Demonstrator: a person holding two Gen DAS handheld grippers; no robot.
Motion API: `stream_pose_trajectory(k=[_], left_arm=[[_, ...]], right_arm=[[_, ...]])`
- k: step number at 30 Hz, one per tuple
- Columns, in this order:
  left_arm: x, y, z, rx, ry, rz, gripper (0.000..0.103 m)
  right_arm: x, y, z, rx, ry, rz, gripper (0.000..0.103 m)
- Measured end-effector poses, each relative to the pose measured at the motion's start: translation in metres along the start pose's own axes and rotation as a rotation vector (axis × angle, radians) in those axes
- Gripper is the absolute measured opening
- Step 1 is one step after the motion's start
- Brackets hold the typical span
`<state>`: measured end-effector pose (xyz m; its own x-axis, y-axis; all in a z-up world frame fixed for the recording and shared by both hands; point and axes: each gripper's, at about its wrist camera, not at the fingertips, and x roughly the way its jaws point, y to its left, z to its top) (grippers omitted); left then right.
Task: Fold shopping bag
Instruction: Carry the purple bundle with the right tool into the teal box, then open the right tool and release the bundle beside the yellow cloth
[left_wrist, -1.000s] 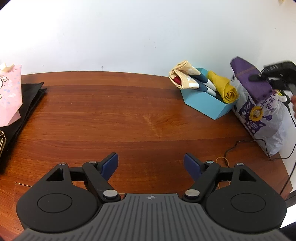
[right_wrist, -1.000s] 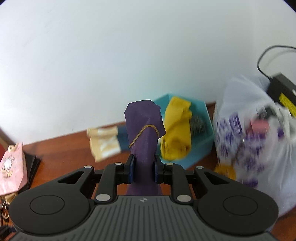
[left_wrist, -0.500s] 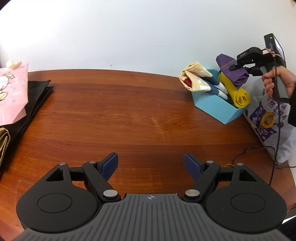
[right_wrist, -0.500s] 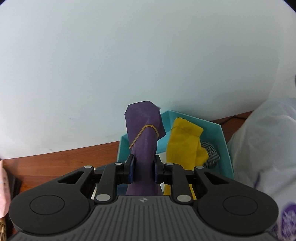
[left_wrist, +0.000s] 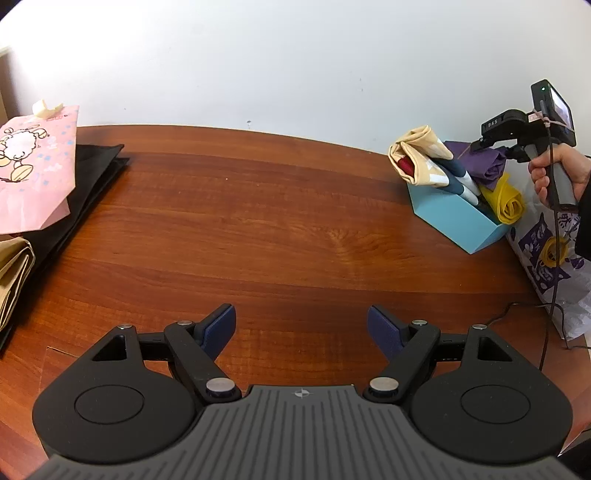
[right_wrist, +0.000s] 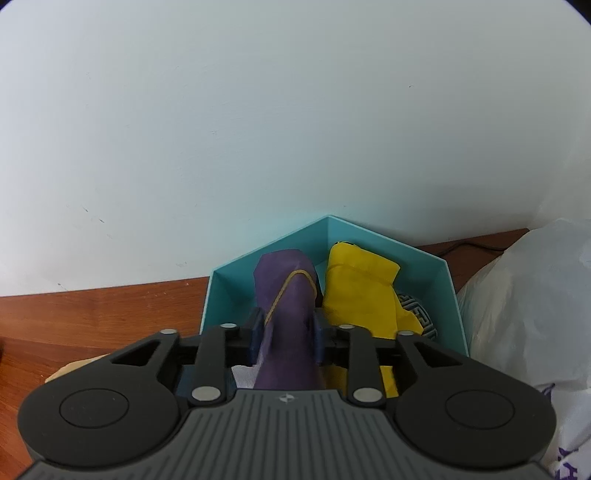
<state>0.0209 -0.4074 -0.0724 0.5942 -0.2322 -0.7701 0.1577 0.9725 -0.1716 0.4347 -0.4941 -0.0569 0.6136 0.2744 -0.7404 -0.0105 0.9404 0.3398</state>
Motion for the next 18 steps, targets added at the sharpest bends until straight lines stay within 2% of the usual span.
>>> stream_pose_trajectory(k=[11, 14, 18], left_arm=[[0.001, -0.005, 0.001, 0.027, -0.022, -0.05, 0.08], [-0.001, -0.005, 0.001, 0.035, -0.027, -0.07, 0.08], [-0.005, -0.002, 0.0, 0.054, -0.034, -0.092, 0.08]], right_arm=[[-0.043, -0.003, -0.006, 0.022, -0.023, 0.029, 0.041], [-0.057, -0.003, -0.014, 0.02, -0.027, 0.031, 0.046], [-0.072, -0.002, -0.024, 0.015, -0.025, 0.03, 0.047]])
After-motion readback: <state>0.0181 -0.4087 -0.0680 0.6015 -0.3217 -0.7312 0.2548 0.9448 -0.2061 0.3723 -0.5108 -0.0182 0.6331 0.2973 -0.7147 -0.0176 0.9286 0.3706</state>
